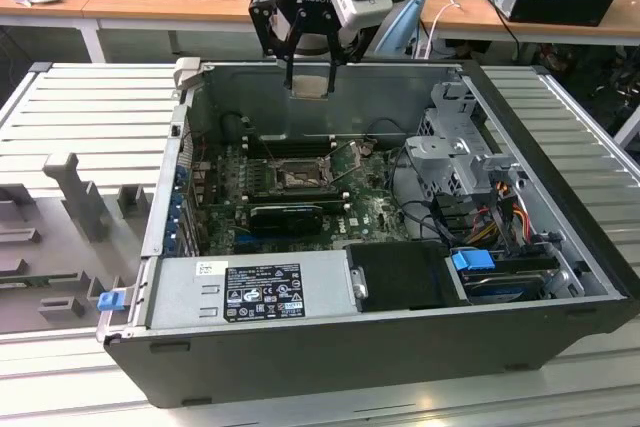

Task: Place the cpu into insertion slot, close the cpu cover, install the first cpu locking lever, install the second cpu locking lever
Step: 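Place the cpu into insertion slot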

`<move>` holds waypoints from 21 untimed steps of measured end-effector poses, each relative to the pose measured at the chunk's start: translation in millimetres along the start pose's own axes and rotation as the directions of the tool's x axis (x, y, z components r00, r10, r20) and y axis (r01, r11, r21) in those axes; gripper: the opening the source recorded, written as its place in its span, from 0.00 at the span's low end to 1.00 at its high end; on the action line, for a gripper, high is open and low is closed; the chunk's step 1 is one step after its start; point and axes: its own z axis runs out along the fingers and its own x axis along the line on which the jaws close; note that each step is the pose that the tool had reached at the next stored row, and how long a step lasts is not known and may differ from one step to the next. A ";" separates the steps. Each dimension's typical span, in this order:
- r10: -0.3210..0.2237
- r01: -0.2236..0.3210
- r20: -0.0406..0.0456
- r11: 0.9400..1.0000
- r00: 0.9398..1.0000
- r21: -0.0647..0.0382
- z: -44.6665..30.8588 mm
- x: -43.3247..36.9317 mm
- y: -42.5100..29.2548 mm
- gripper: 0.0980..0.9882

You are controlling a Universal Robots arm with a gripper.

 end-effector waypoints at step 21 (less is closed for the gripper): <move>0.206 -0.206 0.014 0.978 0.978 -0.005 0.6 0.0 0.0 0.48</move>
